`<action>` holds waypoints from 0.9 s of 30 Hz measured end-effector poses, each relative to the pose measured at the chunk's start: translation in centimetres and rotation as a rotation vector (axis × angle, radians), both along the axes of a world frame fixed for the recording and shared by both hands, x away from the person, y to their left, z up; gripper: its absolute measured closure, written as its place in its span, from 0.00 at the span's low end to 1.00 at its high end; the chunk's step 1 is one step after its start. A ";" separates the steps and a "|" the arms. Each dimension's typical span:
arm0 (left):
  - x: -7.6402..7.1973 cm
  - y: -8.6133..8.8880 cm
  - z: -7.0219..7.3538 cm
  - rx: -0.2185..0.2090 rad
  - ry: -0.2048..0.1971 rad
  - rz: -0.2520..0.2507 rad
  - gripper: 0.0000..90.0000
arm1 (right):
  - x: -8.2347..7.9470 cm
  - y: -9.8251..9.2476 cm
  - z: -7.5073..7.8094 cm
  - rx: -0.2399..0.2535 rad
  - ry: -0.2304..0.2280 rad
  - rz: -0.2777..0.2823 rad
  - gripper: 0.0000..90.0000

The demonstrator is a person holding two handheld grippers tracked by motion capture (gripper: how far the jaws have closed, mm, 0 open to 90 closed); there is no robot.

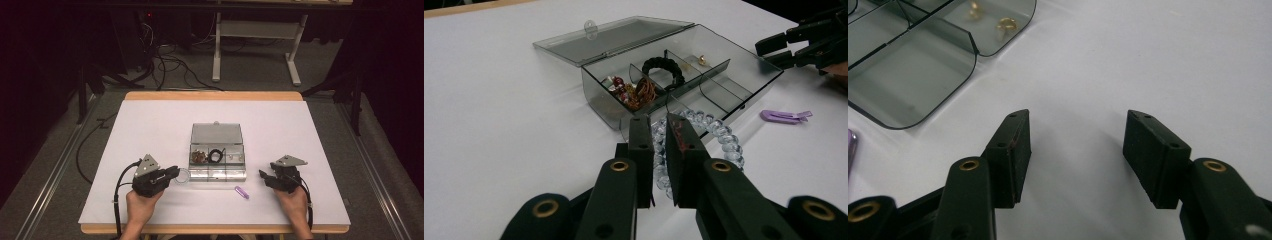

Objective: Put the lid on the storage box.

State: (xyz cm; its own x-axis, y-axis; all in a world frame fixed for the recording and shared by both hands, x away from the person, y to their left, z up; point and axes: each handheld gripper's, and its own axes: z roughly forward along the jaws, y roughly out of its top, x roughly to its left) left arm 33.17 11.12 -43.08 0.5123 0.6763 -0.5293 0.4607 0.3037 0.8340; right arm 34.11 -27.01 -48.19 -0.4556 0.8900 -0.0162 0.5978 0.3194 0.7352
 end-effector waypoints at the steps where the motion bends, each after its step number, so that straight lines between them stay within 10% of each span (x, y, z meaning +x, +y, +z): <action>1: 0.1 -0.1 0.0 0.008 -0.002 -0.003 0.91 | 0.0 0.0 0.0 0.000 0.000 -0.001 0.50; 27: 1.8 -2.1 -0.3 0.056 0.004 -0.036 0.91 | 0.0 0.0 0.0 0.001 0.001 -0.001 0.49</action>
State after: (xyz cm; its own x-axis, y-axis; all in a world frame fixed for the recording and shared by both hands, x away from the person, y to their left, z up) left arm 34.95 9.03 -43.34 0.5349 0.6863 -0.4928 0.4735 0.2395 0.8476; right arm 34.11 -26.99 -48.20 -0.4551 0.8903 -0.0150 0.5988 0.3184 0.7348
